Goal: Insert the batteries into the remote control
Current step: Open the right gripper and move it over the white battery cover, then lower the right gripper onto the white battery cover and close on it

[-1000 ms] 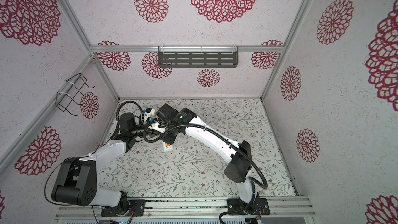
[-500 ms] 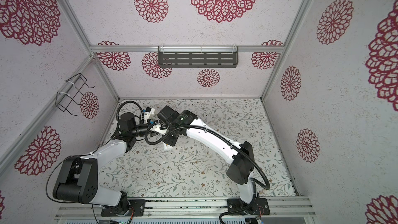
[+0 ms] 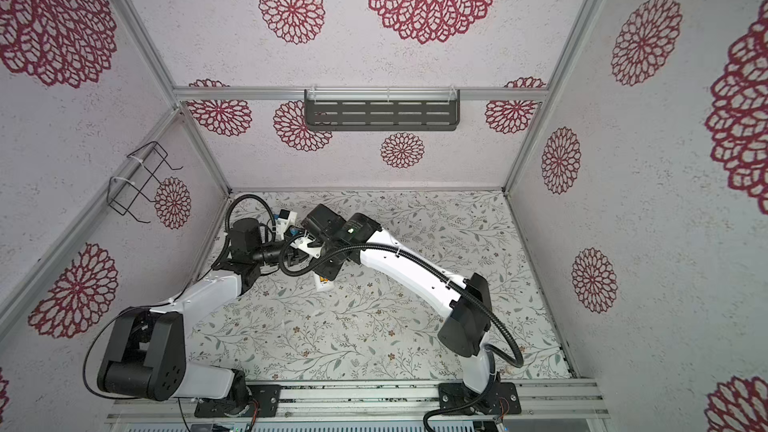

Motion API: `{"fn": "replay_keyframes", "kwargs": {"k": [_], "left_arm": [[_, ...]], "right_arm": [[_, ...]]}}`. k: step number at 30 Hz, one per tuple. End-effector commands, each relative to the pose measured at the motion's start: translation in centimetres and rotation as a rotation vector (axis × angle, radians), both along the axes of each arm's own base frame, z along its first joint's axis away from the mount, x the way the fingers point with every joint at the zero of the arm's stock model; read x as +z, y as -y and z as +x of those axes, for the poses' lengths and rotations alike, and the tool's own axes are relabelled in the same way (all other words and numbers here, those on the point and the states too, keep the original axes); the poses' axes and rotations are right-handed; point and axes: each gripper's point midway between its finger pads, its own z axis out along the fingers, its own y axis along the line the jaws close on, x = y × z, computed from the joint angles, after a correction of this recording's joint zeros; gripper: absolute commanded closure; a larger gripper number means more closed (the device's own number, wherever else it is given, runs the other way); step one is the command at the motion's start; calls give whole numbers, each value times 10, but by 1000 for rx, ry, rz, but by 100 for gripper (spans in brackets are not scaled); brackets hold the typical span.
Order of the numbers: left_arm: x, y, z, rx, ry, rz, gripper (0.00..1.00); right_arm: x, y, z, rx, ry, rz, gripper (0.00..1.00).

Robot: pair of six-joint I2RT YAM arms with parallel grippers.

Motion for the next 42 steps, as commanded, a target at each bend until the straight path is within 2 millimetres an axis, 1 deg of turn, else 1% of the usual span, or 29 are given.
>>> {"fn": "replay_keyframes", "kwargs": {"k": [1, 4, 5, 8, 11, 14, 17, 21, 25, 30, 33, 37, 42], "left_arm": [[2, -18, 13, 101, 29, 43, 100], [-2, -24, 19, 146, 22, 52, 100], [-2, -25, 20, 155, 22, 55, 100], [-3, -28, 22, 178, 24, 68, 100], [-5, -31, 22, 192, 27, 93, 100], [-5, -32, 20, 195, 31, 115, 100], [-5, -34, 18, 199, 36, 134, 100], [-6, -35, 17, 210, 35, 141, 100], [-6, -34, 16, 222, 34, 145, 100], [-8, -33, 12, 225, 31, 153, 100], [-10, -34, 9, 226, 30, 162, 100], [-13, -35, 5, 222, 25, 171, 100], [-15, -34, 5, 217, 20, 170, 100]], "right_arm": [[39, 10, 12, -138, 16, 151, 56], [46, 23, 19, -232, -9, 245, 47], [47, 28, 23, -268, -13, 270, 46], [42, 54, 41, -414, -47, 315, 43], [25, 83, 58, -556, -95, 329, 39], [2, 108, 70, -671, -150, 303, 37], [-21, 126, 77, -756, -194, 255, 34], [-58, 144, 82, -862, -269, 178, 31], [-90, 151, 83, -916, -320, 95, 28], [-123, 147, 83, -939, -382, 29, 23], [-138, 142, 84, -928, -409, 0, 21], [-156, 143, 86, -924, -418, -61, 20], [-175, 146, 87, -904, -422, -123, 22]]}}
